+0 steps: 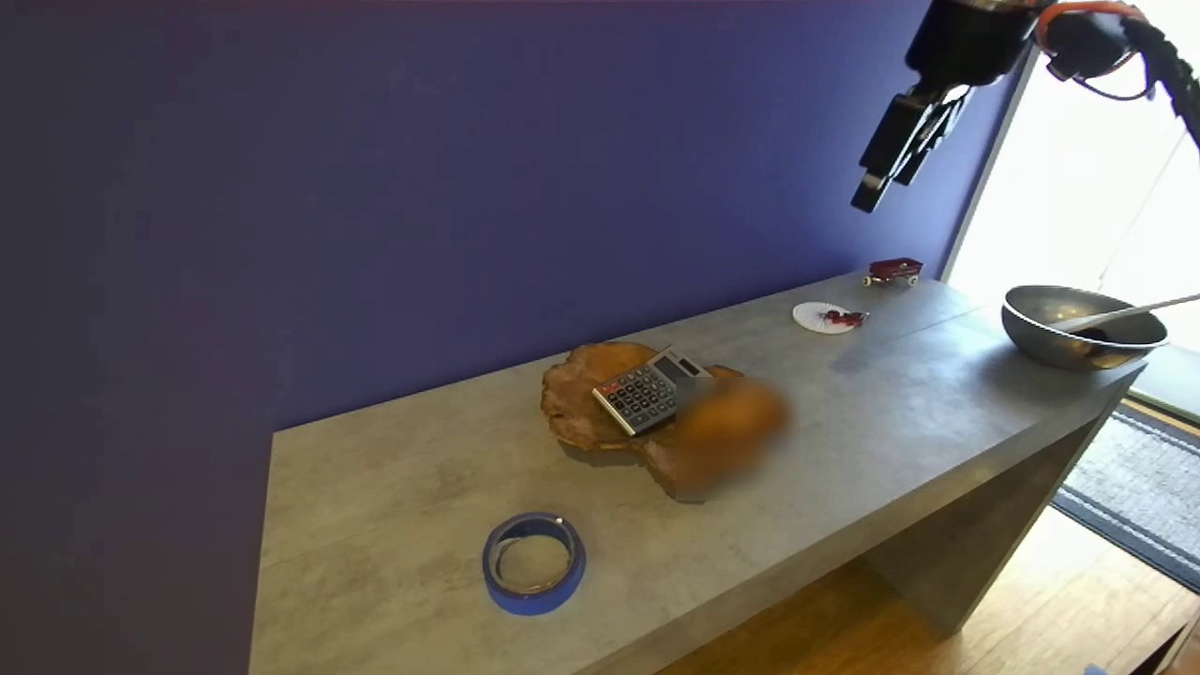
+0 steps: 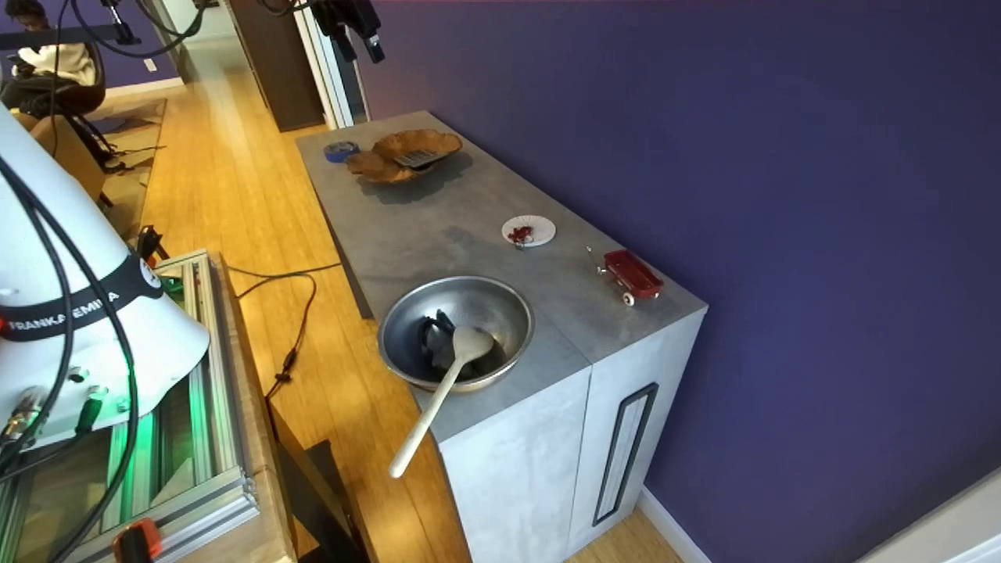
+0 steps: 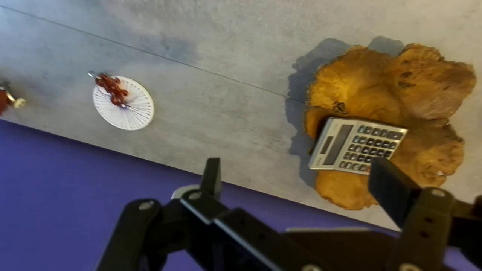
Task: Pick up the blue masking tape and put it in the silver bowl
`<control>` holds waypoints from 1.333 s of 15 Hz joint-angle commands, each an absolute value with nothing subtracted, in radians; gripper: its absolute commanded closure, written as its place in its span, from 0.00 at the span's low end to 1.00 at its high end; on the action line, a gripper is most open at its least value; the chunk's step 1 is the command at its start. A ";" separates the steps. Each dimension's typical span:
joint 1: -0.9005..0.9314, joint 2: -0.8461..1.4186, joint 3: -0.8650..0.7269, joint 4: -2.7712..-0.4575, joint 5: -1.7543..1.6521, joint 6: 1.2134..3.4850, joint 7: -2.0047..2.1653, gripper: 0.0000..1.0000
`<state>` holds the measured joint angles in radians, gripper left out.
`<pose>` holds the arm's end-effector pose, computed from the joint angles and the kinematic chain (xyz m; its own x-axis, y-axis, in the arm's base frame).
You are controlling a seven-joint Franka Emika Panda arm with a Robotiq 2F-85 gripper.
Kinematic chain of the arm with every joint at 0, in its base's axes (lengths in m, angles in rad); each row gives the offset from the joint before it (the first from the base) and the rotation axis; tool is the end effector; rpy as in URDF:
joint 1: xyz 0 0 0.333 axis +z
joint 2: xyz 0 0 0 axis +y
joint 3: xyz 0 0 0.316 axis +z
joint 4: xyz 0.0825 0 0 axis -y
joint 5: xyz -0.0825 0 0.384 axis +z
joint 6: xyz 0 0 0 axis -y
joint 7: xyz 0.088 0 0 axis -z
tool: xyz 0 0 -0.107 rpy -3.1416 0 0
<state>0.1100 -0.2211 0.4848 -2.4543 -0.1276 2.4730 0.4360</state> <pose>0.3944 0.2689 0.3931 0.9311 0.2528 0.2628 0.2351 -0.9671 0.0973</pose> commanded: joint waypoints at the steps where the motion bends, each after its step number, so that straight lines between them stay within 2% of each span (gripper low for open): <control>1: 0.186 0.033 0.503 -2.250 -0.250 2.445 0.423 0.00; 4: 0.298 0.215 0.475 -2.098 -0.318 2.396 0.382 0.00; 5: 0.299 0.074 0.440 -2.231 -0.258 2.456 0.402 0.00; 12: 0.332 0.115 0.406 -2.210 -0.257 2.497 0.382 0.00; 20: 0.575 0.540 0.380 -1.843 -0.349 2.626 0.201 0.00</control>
<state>0.4797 0.3727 0.4135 -2.0291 -0.3173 2.6276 0.2860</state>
